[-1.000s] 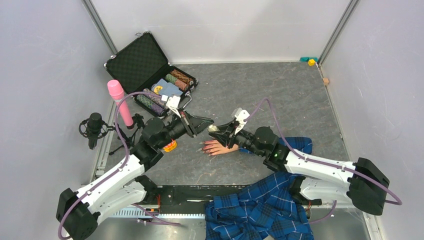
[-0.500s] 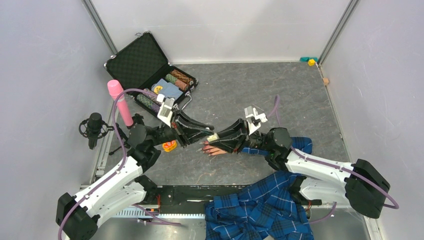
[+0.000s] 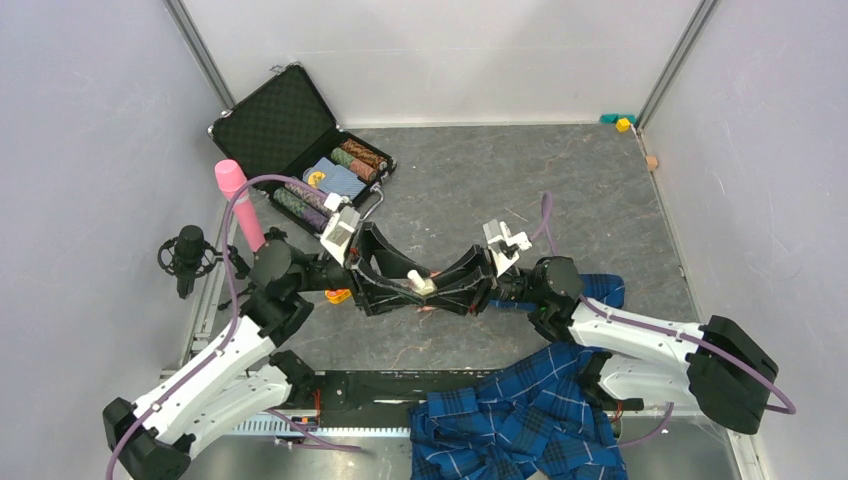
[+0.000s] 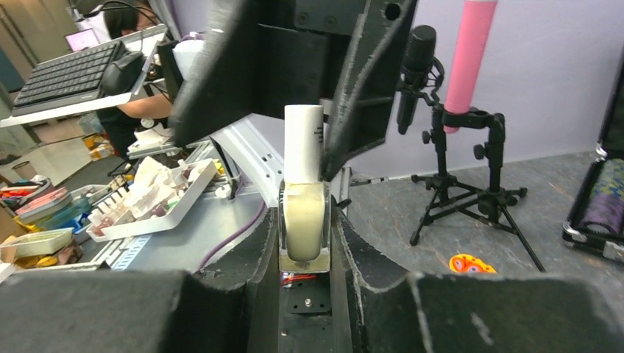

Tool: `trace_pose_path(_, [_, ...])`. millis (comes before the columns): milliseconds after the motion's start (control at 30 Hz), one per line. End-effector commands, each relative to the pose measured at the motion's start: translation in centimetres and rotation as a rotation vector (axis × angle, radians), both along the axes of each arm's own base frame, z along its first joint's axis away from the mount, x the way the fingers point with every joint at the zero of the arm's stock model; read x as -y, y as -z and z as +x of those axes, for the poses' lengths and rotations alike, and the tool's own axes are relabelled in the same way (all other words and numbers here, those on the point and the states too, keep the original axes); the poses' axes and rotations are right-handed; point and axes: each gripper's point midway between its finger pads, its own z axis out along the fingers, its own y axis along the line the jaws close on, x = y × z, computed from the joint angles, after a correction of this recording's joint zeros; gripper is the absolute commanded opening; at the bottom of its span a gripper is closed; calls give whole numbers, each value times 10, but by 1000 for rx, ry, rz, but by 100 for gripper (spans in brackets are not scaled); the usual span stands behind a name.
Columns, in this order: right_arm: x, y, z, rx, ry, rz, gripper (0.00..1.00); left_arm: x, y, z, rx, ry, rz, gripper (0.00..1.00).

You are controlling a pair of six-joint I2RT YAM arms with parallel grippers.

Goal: Paint the nails
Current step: Screw the nail polish bottle.

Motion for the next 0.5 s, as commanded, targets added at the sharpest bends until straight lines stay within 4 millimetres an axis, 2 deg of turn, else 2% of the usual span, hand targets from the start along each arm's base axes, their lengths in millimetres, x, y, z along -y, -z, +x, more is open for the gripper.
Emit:
trace_pose_path(0, [6, -3, 16, 48, 115, 3, 0, -8, 8, 11, -11, -149, 129, 77])
trace_pose_path(33, [7, -1, 18, 53, 131, -11, 0, -13, 8, 24, -16, -243, 140, 87])
trace_pose_path(100, [10, 4, 24, 68, 174, -40, 0, -22, 15, 39, -42, -361, 181, 99])
trace_pose_path(300, [21, 24, 50, 112, 356, -159, 0, -41, 20, 66, -115, -569, 198, 100])
trace_pose_path(467, [38, 48, 84, 101, 593, -277, 0, -43, 35, 87, -271, -667, 222, 100])
